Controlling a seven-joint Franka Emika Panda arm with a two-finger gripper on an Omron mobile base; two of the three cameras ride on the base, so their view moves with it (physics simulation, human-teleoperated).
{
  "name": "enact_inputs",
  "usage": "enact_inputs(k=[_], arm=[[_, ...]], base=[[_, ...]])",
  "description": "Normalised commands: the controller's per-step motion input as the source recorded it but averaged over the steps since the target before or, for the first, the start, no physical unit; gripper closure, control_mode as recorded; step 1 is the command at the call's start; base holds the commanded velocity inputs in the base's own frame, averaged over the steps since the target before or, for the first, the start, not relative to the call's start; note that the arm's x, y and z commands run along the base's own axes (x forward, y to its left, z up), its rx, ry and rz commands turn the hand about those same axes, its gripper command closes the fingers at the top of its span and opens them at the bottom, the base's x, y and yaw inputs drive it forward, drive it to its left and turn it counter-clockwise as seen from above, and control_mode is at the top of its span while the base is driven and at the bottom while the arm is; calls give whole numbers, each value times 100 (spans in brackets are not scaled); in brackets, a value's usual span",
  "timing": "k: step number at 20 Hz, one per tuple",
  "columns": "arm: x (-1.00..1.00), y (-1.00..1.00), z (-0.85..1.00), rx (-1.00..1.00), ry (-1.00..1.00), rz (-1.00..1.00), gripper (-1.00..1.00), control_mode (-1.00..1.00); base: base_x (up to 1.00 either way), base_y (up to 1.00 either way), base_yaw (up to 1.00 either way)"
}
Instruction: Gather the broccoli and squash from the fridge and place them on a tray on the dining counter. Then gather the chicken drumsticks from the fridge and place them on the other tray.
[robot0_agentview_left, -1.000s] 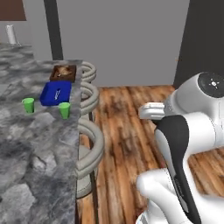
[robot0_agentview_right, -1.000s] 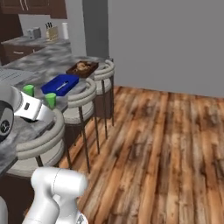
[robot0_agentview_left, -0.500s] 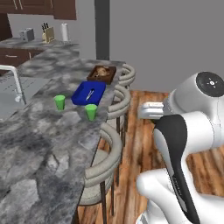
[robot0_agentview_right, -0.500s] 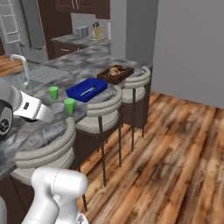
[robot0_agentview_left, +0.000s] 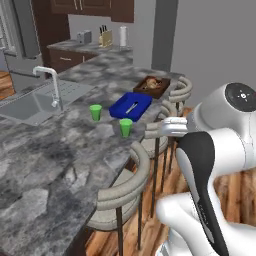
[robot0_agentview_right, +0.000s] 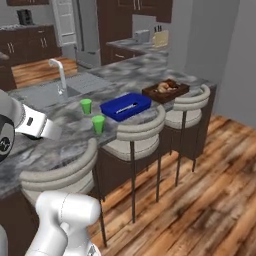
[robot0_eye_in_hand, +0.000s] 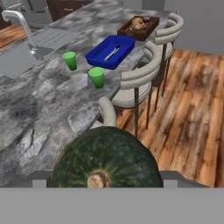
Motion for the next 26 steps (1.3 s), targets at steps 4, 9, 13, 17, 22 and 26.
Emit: enact_inputs(k=[4, 9, 13, 17, 22, 26], arm=[[0, 0, 0, 0, 0, 0, 100, 100], [0, 0, 0, 0, 0, 0, 100, 100], [0, 0, 0, 0, 0, 0, 100, 100], [0, 0, 0, 0, 0, 0, 100, 100], [0, 0, 0, 0, 0, 0, 100, 100], [0, 0, 0, 0, 0, 0, 100, 100]], base=[[63, -54, 38], [67, -69, 31], [70, -80, 26], [72, -86, 23], [71, -88, 21], [3, -86, 2]])
